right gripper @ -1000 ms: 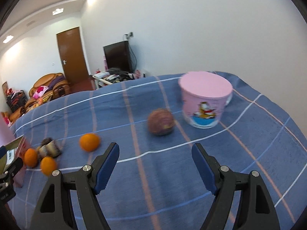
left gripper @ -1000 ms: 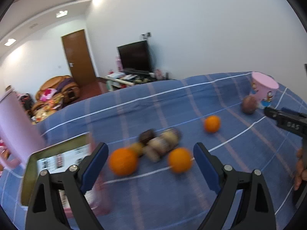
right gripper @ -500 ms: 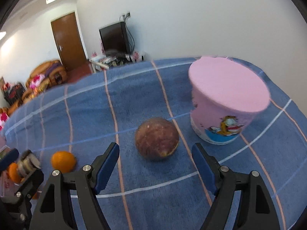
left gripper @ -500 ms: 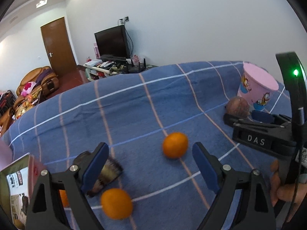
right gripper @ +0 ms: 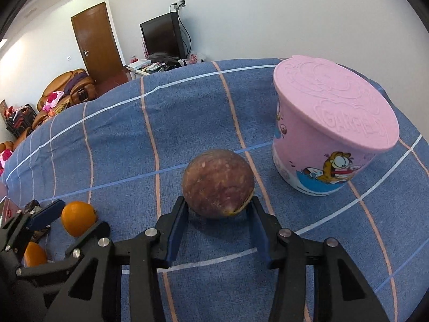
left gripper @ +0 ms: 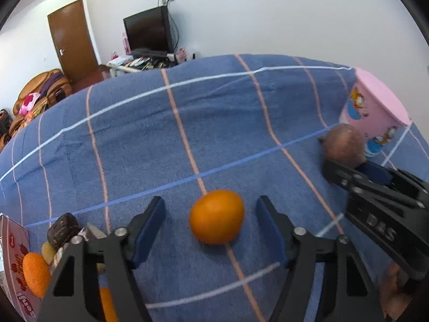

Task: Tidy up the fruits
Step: 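Grasp the purple passion fruit with the right tool while the left tool reaches an orange, then grasp the orange with the left tool while the right tool lifts the passion fruit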

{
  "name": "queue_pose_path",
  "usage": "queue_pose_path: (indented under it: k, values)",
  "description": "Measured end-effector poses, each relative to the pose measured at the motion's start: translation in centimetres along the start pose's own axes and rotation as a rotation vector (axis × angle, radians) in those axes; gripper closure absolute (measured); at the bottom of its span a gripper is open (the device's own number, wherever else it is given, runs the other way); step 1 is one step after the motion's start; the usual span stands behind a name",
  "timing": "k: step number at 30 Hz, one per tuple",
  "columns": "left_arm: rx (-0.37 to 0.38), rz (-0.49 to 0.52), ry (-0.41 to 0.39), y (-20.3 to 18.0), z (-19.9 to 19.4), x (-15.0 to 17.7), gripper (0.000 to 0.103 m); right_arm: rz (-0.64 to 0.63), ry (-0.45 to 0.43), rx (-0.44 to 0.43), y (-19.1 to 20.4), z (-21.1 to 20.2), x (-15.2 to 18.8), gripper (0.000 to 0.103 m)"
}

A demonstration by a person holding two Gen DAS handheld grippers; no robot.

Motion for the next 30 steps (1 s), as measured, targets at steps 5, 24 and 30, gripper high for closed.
queue_pose_path:
  k: [5,24,30]
  values:
    - [0.003,0.038,-0.019,-1.1,-0.1,-0.5,0.067,-0.008,-0.057,0.020,-0.2,-1.4,0.1,0.055]
    - [0.135,-0.115,-0.233,2.6,-8.9,5.0,0.067,0.056,-0.251,-0.149,-0.4,-6.7,0.0,0.066]
    - [0.107,-0.094,-0.270,3.1,-9.5,5.5,0.067,0.099,-0.238,-0.120,-1.3,-6.4,-0.2,0.028]
Point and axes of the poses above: each gripper's, at about its wrist camera, not at the fingertips, and z roughly the way its jaws point, y to its left, x to its underside, the point moved 6 cm from there along z, roughly the way its jaws point, and after that the axes turned 5 degrees about z, right-handed, at the moved point
